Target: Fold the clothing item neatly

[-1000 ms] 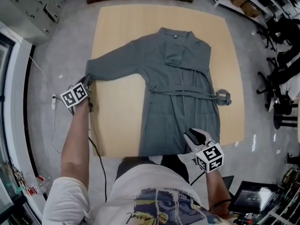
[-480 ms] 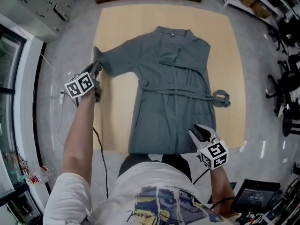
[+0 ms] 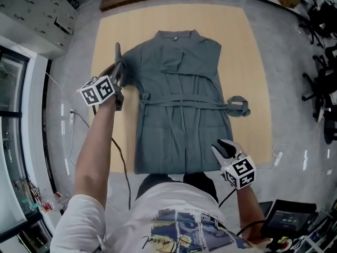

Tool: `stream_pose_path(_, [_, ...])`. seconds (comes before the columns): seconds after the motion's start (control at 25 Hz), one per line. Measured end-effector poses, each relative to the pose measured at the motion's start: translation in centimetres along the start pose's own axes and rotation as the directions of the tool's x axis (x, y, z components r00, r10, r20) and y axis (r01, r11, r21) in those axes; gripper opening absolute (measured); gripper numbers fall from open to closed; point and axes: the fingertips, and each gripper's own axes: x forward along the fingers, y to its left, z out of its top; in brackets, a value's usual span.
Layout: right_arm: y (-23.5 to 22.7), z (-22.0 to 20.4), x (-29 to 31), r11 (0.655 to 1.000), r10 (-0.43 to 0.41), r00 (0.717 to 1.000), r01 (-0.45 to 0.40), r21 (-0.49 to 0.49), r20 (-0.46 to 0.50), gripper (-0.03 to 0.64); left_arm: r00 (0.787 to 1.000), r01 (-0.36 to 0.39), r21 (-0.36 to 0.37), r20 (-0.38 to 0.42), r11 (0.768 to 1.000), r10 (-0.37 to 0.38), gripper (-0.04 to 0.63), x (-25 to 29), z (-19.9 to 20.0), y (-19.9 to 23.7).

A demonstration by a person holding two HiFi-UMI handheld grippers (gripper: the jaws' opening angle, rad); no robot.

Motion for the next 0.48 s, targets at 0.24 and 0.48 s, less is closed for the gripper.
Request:
stream_pose_path(0.24, [-2.4, -1.3, -1.6, 1.0, -0.01, 1.0, 0.01, 0.029, 0.01, 0.107, 0.998, 0.067, 0.055, -0.011, 0.996, -0.066, 0.025, 4.5, 0.6, -7.3])
stream_pose_path(0.48, [-4.1, -2.7, -2.8, 0.998, -0.021, 1.0, 0.02, 0.057, 0.018, 0.107, 0.99, 0.135, 0.081, -0.041, 0.988, -0.132, 0.025, 8.7, -0.3, -13.9])
